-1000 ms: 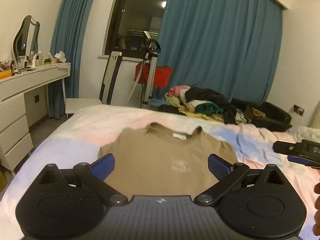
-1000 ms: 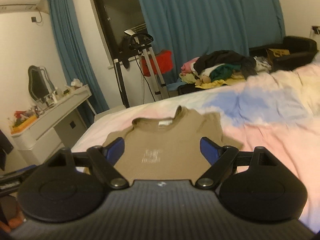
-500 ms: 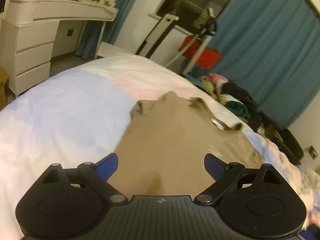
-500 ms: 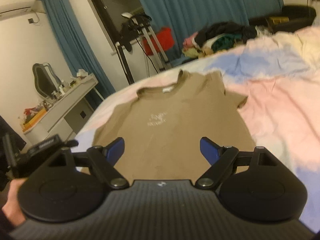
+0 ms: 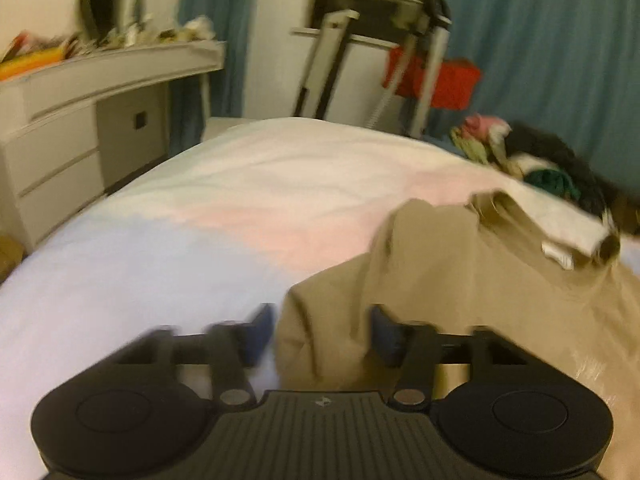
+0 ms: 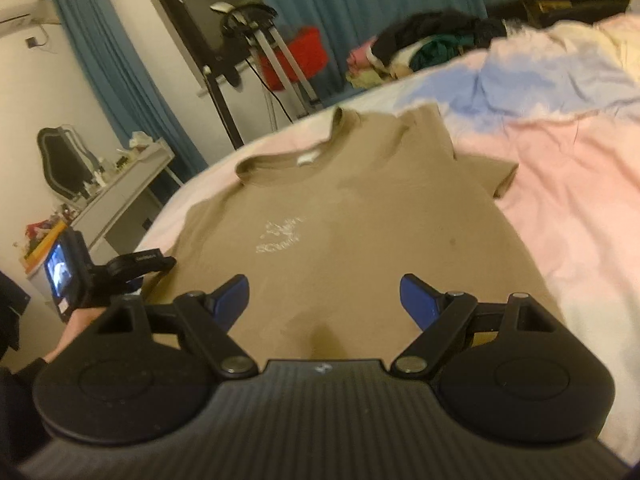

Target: Fold clothes

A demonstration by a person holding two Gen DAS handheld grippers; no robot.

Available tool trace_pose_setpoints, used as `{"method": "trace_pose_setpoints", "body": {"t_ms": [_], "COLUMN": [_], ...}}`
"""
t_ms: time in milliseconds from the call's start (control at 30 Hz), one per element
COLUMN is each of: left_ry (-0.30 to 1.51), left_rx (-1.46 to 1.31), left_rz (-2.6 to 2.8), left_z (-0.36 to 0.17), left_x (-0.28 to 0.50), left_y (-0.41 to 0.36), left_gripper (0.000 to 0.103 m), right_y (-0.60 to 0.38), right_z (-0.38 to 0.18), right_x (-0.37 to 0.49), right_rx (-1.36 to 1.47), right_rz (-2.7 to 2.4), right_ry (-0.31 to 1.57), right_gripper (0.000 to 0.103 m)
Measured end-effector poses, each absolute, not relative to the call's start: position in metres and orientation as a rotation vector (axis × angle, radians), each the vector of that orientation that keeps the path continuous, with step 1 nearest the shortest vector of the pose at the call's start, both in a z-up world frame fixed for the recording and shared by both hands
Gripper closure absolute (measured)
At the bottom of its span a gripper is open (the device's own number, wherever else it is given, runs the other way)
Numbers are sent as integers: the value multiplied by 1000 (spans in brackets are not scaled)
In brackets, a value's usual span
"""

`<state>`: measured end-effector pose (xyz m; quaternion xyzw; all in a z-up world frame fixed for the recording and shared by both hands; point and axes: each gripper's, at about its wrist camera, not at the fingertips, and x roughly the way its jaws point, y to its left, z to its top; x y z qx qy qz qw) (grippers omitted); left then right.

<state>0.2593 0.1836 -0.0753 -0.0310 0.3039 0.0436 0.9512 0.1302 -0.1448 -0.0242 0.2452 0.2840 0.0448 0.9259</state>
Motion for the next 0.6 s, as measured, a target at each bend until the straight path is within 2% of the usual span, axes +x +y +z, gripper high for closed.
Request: {"method": "trace_pose_setpoints", "body": {"t_ms": [33, 67, 167, 300, 467, 600], "left_ry": [614, 592, 476, 384, 452, 482], "left_rx": [-17, 69, 340, 531, 689, 691], "left_rz": [83, 84, 42, -127, -296, -293], "left_z": [-75, -71, -58, -53, -93, -110], "left_x": [260, 257, 236, 204, 183, 180], "left_y": [178, 165, 116, 56, -9, -17], "left_gripper": [89, 94, 96, 97, 97, 92], "right_y": [-146, -147, -151, -159, -172, -177], "right_z": [-26, -26, -24, -22, -18, -21], "right_x": [133, 133, 130, 121, 112, 109], "right_rx": [518, 527, 538, 559, 564, 566], "right_rz": [94, 95, 86, 53, 9, 2], "right_ry": [589, 592, 588, 581, 571, 576], "right_gripper": [19, 19, 19, 19, 19, 19]}}
